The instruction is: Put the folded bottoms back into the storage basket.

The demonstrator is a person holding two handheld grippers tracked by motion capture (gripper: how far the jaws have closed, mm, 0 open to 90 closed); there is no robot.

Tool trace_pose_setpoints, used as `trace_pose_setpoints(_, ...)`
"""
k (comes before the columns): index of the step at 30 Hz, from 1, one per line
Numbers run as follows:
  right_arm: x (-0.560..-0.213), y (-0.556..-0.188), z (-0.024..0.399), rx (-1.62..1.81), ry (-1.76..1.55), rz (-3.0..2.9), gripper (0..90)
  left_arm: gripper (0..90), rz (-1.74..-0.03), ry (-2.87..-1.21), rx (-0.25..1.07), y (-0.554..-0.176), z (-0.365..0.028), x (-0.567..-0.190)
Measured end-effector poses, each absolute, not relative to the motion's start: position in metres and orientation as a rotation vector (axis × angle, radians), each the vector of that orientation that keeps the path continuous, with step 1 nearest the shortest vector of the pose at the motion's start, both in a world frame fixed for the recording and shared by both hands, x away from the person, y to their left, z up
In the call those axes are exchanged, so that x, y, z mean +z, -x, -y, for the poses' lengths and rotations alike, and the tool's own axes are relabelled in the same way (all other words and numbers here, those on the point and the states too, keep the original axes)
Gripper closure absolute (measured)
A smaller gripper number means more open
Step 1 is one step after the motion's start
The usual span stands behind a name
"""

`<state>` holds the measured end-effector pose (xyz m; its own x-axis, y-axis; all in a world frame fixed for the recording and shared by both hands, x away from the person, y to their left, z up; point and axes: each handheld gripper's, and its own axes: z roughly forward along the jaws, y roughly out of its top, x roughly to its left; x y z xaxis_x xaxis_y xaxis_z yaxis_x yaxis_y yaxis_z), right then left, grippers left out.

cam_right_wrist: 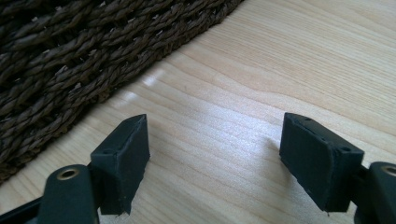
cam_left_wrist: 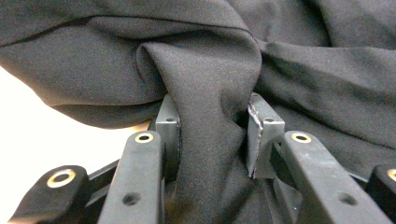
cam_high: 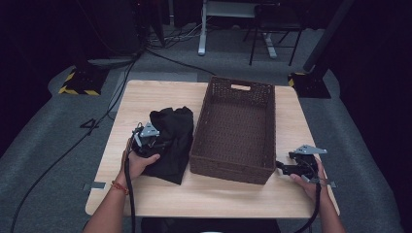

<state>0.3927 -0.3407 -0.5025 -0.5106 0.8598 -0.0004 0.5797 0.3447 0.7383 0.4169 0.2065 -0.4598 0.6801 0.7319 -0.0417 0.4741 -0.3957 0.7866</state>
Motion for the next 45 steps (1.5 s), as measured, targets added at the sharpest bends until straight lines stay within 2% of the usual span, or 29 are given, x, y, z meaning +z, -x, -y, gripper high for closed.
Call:
trace_pose_setpoints(16, -0.504, -0.392, 0.340, 0.990, -1.266, -2.207, 24.4, 65.0, -0.947, -2.003, 0.472, -0.426, -0.214, -0.436)
trace_pose_setpoints(27, -0.504, -0.392, 0.340, 0.991, -1.267, -2.206, 24.4, 65.2, -0.932, -1.975, 0.544, -0.433, -0.216, -0.408)
trace_pose_setpoints(45, -0.504, -0.392, 0.340, 0.995, -1.271, -2.204, 24.4, 65.3, -0.897, -1.903, 0.586, -0.434, -0.210, -0.363)
